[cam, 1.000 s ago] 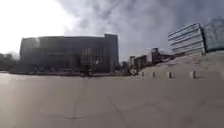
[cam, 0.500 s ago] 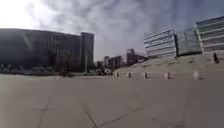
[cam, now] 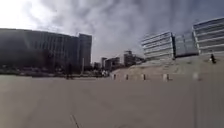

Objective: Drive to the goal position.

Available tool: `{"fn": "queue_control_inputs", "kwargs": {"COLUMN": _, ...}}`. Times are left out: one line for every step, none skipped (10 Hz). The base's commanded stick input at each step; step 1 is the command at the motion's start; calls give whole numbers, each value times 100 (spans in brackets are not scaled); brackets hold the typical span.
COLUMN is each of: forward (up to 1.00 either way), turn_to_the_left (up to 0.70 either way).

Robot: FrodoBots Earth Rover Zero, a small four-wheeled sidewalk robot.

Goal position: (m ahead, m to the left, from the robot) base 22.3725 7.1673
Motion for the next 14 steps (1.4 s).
{"fn": "queue_control_inputs", "kwargs": {"forward": 70, "turn_to_the_left": 0}}
{"fn": "queue_control_inputs", "kwargs": {"forward": 70, "turn_to_the_left": 0}}
{"fn": "queue_control_inputs", "kwargs": {"forward": 70, "turn_to_the_left": 0}}
{"fn": "queue_control_inputs", "kwargs": {"forward": 70, "turn_to_the_left": 0}}
{"fn": "queue_control_inputs", "kwargs": {"forward": 70, "turn_to_the_left": 0}}
{"fn": "queue_control_inputs", "kwargs": {"forward": 70, "turn_to_the_left": 0}}
{"fn": "queue_control_inputs", "kwargs": {"forward": 70, "turn_to_the_left": -13}}
{"fn": "queue_control_inputs", "kwargs": {"forward": 70, "turn_to_the_left": -13}}
{"fn": "queue_control_inputs", "kwargs": {"forward": 70, "turn_to_the_left": -14}}
{"fn": "queue_control_inputs", "kwargs": {"forward": 70, "turn_to_the_left": -14}}
{"fn": "queue_control_inputs", "kwargs": {"forward": 70, "turn_to_the_left": -14}}
{"fn": "queue_control_inputs", "kwargs": {"forward": 70, "turn_to_the_left": -15}}
{"fn": "queue_control_inputs", "kwargs": {"forward": 70, "turn_to_the_left": -14}}
{"fn": "queue_control_inputs", "kwargs": {"forward": 70, "turn_to_the_left": -11}}
